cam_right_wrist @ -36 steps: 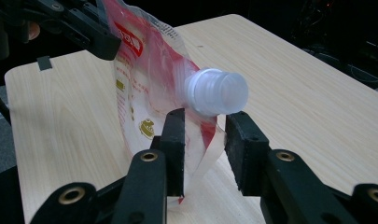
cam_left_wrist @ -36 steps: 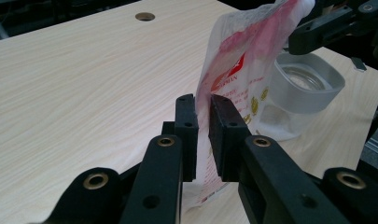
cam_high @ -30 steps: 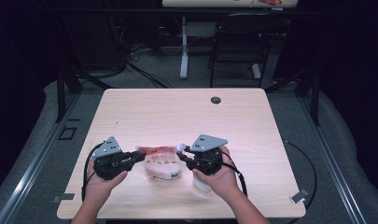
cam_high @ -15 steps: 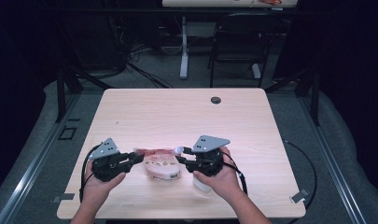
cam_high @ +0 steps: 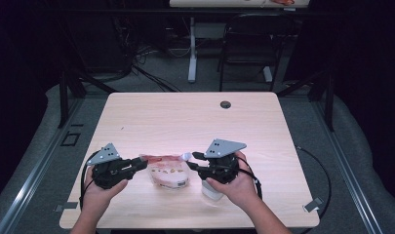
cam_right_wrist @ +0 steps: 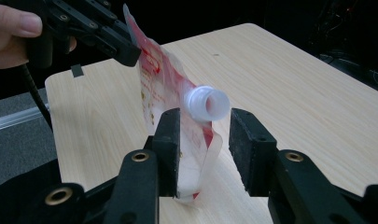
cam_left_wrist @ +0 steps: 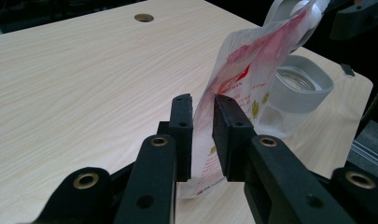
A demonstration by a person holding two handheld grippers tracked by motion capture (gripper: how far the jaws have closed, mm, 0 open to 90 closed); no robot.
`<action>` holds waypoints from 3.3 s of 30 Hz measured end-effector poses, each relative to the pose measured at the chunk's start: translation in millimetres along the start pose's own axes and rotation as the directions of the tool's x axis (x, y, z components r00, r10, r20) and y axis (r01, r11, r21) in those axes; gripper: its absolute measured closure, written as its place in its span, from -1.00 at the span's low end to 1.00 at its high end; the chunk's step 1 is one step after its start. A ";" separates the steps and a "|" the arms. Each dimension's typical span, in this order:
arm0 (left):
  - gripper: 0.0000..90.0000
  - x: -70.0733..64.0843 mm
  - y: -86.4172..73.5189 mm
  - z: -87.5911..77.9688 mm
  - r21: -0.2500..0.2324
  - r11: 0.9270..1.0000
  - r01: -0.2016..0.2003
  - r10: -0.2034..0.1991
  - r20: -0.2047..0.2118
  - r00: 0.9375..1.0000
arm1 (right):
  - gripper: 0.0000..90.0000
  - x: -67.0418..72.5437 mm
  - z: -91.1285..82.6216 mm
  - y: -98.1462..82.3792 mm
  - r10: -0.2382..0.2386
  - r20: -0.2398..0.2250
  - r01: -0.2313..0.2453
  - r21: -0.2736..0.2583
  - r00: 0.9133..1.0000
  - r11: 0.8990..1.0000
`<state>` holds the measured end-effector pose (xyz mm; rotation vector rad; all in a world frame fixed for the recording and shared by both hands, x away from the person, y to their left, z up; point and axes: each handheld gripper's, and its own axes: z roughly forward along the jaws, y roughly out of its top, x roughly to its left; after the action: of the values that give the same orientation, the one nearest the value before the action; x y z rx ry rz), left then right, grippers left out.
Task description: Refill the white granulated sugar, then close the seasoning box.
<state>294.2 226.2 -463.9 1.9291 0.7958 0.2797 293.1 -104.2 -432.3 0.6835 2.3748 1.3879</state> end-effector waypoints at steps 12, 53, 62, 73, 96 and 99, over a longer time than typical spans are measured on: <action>0.70 2.1 1.4 -5.7 0.009 1.000 0.006 -0.006 0.009 1.000 | 0.42 2.0 -4.1 17.7 -0.023 0.000 0.023 0.008 1.000 1.000; 0.50 23.8 -5.2 -27.3 0.000 0.999 0.053 -0.053 -0.034 0.998 | 0.34 26.6 49.5 81.8 -0.133 -0.116 0.143 0.082 0.984 0.986; 0.43 27.1 -7.3 -26.6 0.006 0.998 0.065 -0.065 -0.047 0.997 | 0.33 28.3 61.0 85.4 -0.141 -0.139 0.158 0.114 0.980 0.981; 0.37 32.0 -10.5 -27.1 0.004 0.997 0.078 -0.077 -0.057 0.995 | 0.41 28.7 68.3 85.9 -0.148 -0.140 0.170 0.168 0.979 0.971; 0.37 37.2 -14.5 -26.3 0.015 0.996 0.089 -0.088 -0.066 0.994 | 0.45 27.6 90.9 84.1 -0.142 -0.170 0.180 0.236 0.975 0.955; 0.37 37.6 -14.7 -26.4 0.012 0.996 0.091 -0.090 -0.066 0.994 | 0.51 28.9 94.6 84.4 -0.140 -0.178 0.183 0.254 0.974 0.950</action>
<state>303.3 273.2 -469.2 1.9001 0.9282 0.2830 335.5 15.7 -405.0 0.4420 2.7088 1.0988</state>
